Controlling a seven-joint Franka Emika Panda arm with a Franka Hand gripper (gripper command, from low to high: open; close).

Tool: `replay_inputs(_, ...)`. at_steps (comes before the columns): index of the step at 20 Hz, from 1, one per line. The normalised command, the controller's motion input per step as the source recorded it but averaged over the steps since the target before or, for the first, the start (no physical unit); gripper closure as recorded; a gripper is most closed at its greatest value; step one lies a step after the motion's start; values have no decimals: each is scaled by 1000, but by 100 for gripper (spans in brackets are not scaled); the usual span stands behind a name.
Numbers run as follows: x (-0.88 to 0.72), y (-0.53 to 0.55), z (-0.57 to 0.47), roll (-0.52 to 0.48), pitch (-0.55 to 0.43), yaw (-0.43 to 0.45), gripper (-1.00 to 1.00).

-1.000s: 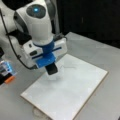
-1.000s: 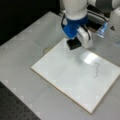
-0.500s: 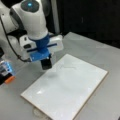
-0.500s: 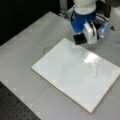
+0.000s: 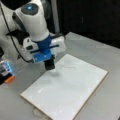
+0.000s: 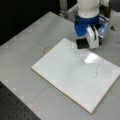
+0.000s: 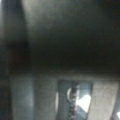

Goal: Erasing curve lines

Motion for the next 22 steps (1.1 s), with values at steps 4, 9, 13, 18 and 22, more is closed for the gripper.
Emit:
replay_inputs(4, -116, 195, -231, -28, -121, -159, 100)
replay_inputs(9, -163, 137, -262, 28, -123, -150, 100)
replay_inputs(13, -145, 148, -235, 99, -152, -148, 100)
replay_inputs(18, -128, 178, -259, 144, -207, -130, 100)
replay_inputs(22, -159, 176, -323, 109, -236, -124, 100)
